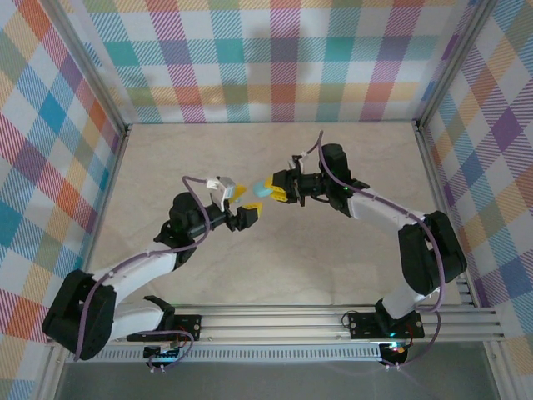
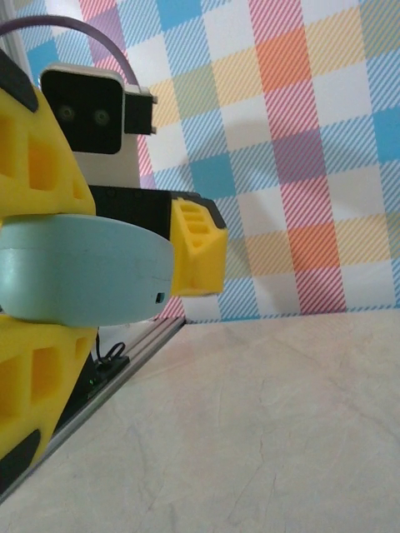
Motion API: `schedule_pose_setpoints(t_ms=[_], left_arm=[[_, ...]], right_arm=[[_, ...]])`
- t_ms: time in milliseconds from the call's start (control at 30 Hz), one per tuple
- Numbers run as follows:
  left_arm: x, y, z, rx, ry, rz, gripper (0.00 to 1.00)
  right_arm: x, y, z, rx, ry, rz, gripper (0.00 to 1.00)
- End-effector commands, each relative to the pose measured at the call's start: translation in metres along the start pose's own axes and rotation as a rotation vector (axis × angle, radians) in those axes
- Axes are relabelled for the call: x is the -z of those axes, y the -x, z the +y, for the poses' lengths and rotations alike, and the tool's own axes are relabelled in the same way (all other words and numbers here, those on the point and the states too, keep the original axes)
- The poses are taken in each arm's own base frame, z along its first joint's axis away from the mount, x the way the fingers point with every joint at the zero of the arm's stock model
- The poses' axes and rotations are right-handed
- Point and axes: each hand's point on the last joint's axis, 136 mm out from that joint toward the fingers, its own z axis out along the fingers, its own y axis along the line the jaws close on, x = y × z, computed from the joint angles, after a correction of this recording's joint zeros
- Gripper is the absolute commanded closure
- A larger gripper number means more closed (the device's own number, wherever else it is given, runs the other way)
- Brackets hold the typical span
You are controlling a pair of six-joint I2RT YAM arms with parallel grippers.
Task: Insert wireless bluetooth earbuds into charging case
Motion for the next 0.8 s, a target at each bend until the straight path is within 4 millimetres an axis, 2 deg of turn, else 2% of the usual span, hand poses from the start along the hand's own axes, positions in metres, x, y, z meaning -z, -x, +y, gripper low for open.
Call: schedule_pose_setpoints(t_ms=[0,300,433,667,767], left_arm=[[-0.002,0.052,-0.018,-0.055,-0.111,-0.156,0.21],[0.003,0.078,-0.011,-0.016,-0.159,-0.205,0.2],[-0.001,0.081,-0.012,-0.005,-0.177,-0.172,0.27],[-0.011,0.082,-0.029,-0.045,-0.266,-0.108,0.32],[-0.016,0.081,-0.034,-0.062,-0.274,-0.092,0.3]], right_arm=[[0.01,-0.012,0.032,0.064,0.068,0.007,0.84],[0.027,-0.016,0.061,0.09,0.113,-0.029,0.85],[0.031,-0.018,0.068,0.096,0.127,-0.04,0.85],[0.033,-0.02,0.072,0.09,0.141,-0.034,0.85],[0.033,-0.02,0.076,0.098,0.146,-0.035,0.85]])
